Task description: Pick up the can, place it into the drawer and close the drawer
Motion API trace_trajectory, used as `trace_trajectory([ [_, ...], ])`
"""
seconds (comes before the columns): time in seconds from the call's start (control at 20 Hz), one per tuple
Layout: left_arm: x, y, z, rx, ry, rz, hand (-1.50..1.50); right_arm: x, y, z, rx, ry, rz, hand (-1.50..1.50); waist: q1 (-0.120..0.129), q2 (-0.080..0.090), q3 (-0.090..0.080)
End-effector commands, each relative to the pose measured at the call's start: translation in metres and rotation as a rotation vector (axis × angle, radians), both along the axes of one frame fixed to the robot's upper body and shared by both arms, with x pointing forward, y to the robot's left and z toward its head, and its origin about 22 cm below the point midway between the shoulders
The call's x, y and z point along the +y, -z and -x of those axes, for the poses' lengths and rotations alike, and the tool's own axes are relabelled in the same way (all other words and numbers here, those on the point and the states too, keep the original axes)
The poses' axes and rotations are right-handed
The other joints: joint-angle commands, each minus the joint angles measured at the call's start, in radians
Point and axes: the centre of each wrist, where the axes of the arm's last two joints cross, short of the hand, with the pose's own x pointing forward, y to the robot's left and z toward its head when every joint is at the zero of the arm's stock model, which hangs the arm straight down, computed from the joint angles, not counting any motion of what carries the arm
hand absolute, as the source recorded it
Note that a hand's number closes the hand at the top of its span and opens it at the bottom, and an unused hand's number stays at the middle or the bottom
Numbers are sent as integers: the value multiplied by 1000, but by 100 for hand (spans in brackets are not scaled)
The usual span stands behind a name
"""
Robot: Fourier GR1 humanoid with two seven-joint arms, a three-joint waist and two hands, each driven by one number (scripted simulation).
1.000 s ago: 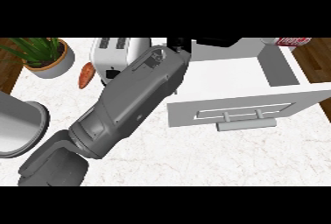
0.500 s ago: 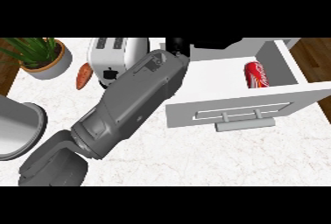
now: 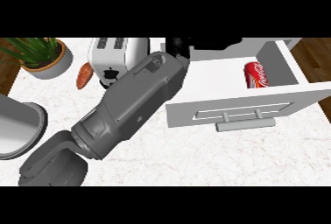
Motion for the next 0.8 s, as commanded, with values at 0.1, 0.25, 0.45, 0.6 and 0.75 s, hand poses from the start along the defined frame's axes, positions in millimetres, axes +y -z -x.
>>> trace_trajectory([
  [0.1,-4,-11,-1,-26,34,38,-150,11,-33,-2,-108,-1,303,-150,18,5,-1],
  [0.25,-12,-21,5,-61,7,50,-150,14,-27,-5,-151,-67,326,-150,11,-2,0],
  [0.45,-9,-14,4,-94,41,52,-150,31,-37,-25,-205,-44,416,-150,51,2,-1],
  [0.6,-10,-21,2,-113,5,48,-150,38,-38,-35,-188,-48,499,-150,49,1,-1],
  [0.75,-14,-22,7,-75,19,61,-150,51,-35,-48,-180,-51,582,-150,66,-7,-1],
])
